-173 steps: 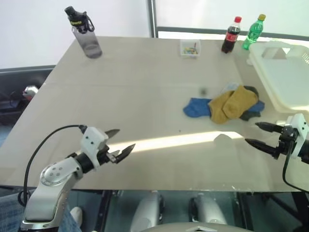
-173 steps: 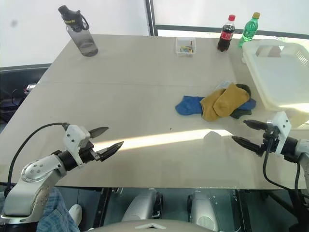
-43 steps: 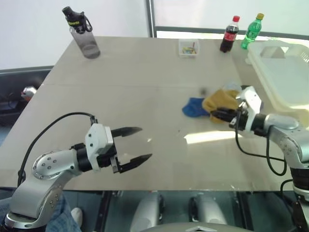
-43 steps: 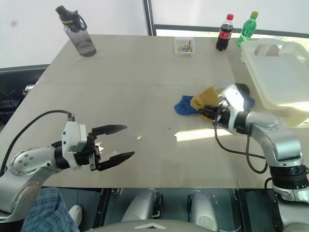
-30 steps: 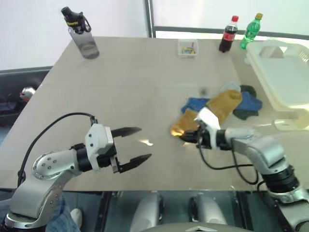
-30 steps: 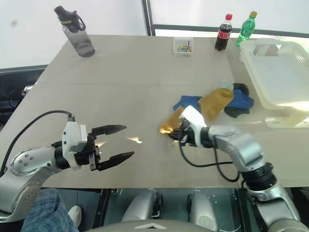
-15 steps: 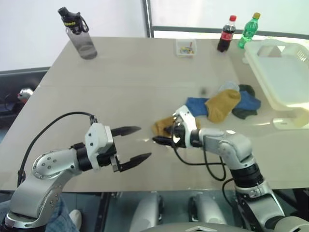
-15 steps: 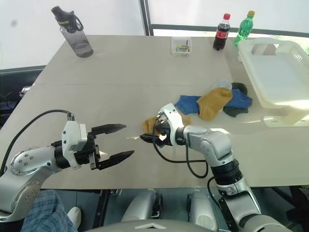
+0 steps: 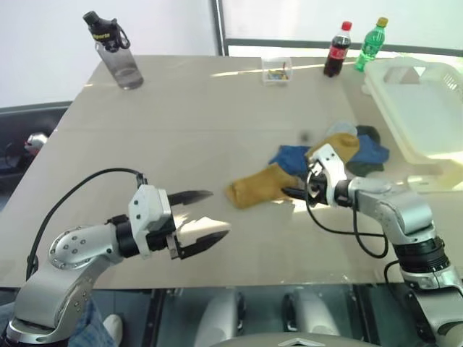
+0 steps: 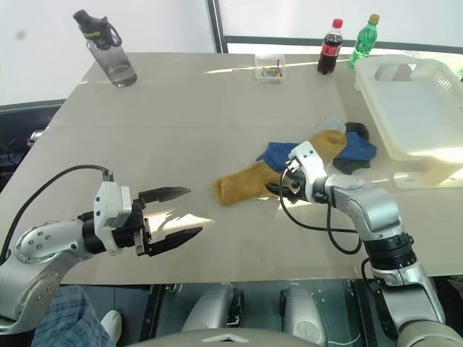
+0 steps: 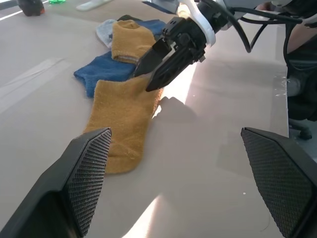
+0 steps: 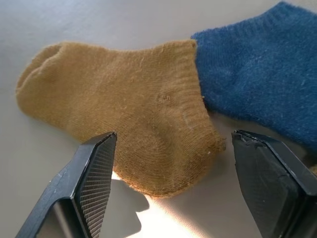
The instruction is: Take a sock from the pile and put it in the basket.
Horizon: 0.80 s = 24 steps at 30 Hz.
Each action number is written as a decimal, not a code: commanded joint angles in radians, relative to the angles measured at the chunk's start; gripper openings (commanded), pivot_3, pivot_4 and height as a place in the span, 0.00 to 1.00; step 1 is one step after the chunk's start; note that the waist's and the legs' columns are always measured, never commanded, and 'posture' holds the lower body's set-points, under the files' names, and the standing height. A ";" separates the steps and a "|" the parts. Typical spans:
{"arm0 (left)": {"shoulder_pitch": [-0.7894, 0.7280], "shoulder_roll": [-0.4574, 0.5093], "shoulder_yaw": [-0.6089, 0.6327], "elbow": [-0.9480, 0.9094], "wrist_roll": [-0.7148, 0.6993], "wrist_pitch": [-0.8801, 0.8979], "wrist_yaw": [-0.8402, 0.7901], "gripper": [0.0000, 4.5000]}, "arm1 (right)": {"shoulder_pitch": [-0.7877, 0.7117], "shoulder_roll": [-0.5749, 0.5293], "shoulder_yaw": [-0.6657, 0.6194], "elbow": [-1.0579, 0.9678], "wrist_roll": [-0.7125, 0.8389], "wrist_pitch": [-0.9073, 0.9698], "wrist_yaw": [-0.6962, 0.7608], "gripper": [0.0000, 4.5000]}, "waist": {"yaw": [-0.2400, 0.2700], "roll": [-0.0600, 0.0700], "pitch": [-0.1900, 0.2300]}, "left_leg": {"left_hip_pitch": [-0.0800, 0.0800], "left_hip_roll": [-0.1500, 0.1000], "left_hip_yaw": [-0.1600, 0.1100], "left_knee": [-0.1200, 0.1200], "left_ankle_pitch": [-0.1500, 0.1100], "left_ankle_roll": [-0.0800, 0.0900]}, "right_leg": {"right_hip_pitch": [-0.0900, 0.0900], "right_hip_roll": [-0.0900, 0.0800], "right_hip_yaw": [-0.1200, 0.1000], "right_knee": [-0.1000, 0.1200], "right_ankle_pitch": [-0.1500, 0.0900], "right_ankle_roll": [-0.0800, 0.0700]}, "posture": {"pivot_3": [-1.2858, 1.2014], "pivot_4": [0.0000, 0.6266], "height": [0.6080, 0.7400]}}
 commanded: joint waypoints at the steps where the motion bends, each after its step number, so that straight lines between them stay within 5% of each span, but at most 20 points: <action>1: -0.001 0.009 0.025 -0.042 -0.020 0.002 0.002 1.00 | 0.008 -0.002 0.016 -0.016 -0.023 -0.044 0.009 0.68 | 0.001 0.000 0.000 | 0.000 0.000 0.000 0.000 0.000 0.000 | 0.000 0.000 0.000 0.000 0.000 0.000 | 0.52 0.24 1.00; 7: 0.004 0.009 0.025 -0.049 -0.024 0.007 0.006 1.00 | 0.046 -0.048 0.054 -0.064 -0.038 -0.069 0.075 0.02 | 0.001 0.000 0.000 | 0.000 0.000 0.000 0.000 0.000 0.000 | 0.000 0.000 0.000 0.000 0.000 0.000 | 0.52 0.24 1.00; 24: 0.001 0.007 0.013 -0.049 -0.022 0.008 0.000 1.00 | 0.150 -0.277 0.060 -0.152 0.013 -0.051 0.285 0.02 | 0.003 0.000 0.000 | 0.000 0.000 -0.001 0.000 -0.001 0.001 | 0.001 -0.001 0.000 -0.001 0.000 0.000 | 0.52 0.24 1.00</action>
